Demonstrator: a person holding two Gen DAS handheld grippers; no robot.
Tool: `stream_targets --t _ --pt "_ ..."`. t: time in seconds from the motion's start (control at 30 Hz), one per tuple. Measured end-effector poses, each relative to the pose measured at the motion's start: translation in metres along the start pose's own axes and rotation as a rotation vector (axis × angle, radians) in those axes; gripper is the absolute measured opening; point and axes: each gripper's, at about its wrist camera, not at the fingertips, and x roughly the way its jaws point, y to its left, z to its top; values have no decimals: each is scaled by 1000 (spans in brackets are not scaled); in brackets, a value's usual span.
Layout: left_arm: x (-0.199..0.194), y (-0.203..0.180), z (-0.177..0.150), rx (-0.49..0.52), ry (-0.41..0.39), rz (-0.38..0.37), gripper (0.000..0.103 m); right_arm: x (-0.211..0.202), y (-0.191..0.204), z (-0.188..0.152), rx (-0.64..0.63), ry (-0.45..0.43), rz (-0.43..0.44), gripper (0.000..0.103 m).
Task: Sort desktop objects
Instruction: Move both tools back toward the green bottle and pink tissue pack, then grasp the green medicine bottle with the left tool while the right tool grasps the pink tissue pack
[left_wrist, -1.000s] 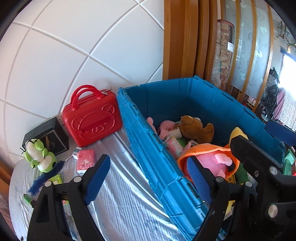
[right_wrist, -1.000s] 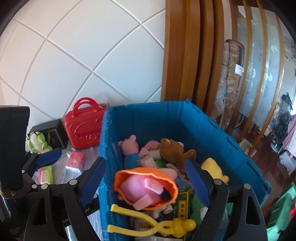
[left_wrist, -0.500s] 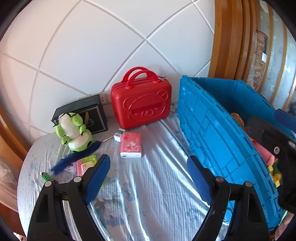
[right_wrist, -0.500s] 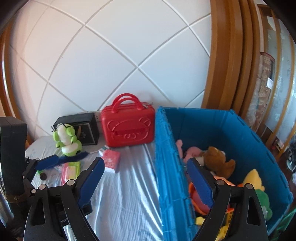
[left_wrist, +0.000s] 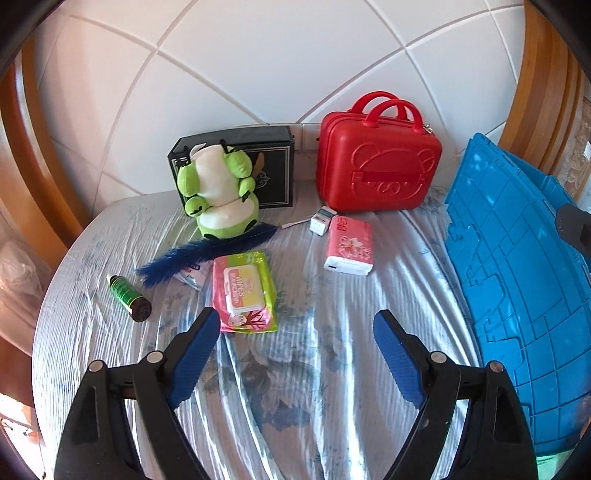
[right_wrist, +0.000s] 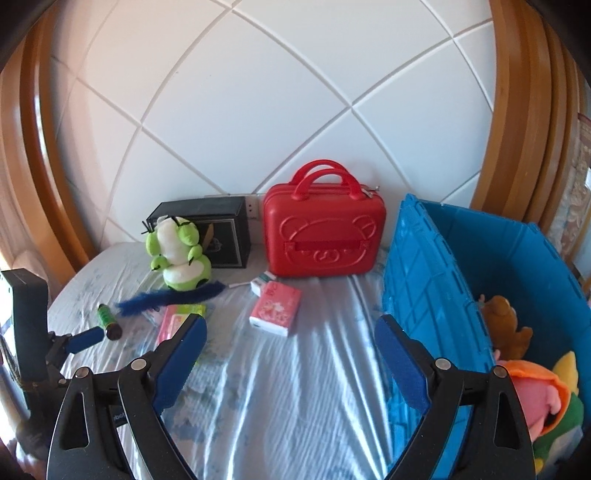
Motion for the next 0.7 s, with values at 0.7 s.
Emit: stream_targets --t 0.7 --pt "116 195 -22 -298 157 211 85 168 33 -13 0 235 44 101"
